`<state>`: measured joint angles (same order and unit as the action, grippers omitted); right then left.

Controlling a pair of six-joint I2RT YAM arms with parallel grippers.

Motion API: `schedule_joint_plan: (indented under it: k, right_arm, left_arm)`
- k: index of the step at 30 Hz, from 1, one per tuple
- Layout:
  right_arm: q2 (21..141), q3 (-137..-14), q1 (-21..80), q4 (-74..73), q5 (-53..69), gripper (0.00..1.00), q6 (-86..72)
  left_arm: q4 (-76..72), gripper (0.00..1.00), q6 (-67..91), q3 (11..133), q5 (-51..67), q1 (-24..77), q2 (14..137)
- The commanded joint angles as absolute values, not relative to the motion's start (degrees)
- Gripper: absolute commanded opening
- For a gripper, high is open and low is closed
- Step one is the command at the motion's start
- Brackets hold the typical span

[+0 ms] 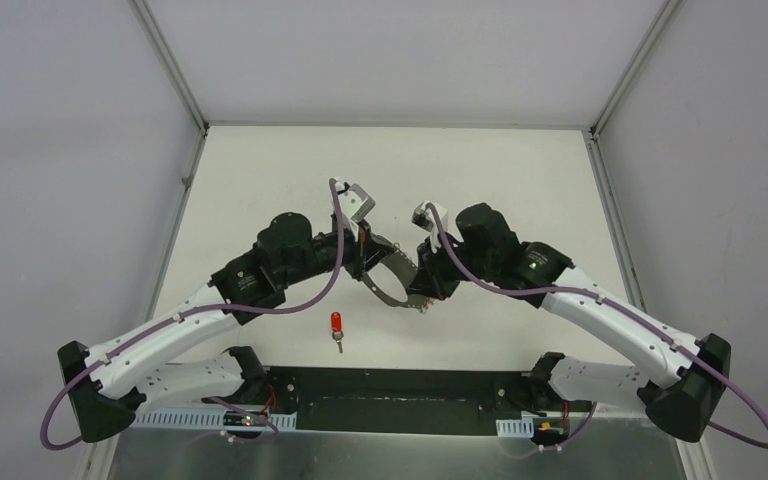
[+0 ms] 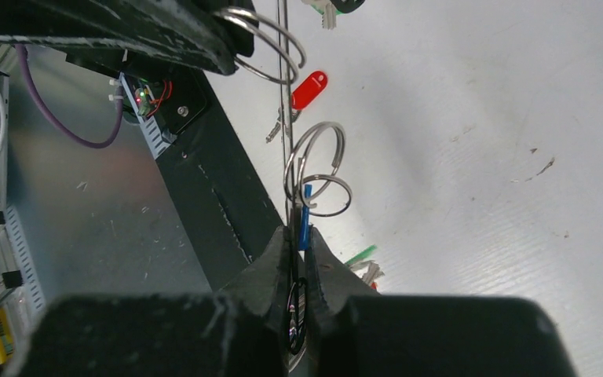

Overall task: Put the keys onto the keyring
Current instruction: Adjust the keyring at the center of the board.

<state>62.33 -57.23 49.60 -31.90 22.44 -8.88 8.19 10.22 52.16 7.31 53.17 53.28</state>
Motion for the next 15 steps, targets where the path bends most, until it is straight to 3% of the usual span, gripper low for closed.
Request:
schedule_joint_plan:
  k: [1, 15]
  right_arm:
    - [64.0, -61.1, 49.1, -32.6, 26.7, 0.00, -13.3]
    - [66.9, -62.9, 49.0, -31.8, 32.6, 0.00, -19.4]
  left_arm:
    - [9.5, 0.00, 6.7, 54.5, 6.0, 53.0, 53.0]
    - [4.8, 0.00, 5.4, 51.6, 4.6, 54.5, 53.3]
